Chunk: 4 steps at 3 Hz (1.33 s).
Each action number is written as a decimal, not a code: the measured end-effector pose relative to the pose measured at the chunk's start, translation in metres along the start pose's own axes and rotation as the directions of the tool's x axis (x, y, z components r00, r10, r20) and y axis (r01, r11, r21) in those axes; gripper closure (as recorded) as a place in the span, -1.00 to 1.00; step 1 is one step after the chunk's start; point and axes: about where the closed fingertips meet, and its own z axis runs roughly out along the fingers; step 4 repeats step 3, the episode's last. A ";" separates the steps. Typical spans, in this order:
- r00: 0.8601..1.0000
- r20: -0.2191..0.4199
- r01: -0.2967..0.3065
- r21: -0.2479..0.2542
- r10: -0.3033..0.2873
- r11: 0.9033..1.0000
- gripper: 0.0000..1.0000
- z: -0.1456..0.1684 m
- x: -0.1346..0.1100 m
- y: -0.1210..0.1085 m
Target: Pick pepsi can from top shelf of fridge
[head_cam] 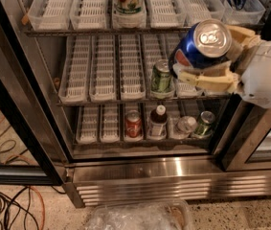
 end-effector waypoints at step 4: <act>0.999 0.039 -0.010 -0.210 0.019 0.978 1.00 -0.002 0.005 0.078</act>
Offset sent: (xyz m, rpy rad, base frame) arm -0.0706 0.0524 -0.0787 -0.1209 0.0558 0.2825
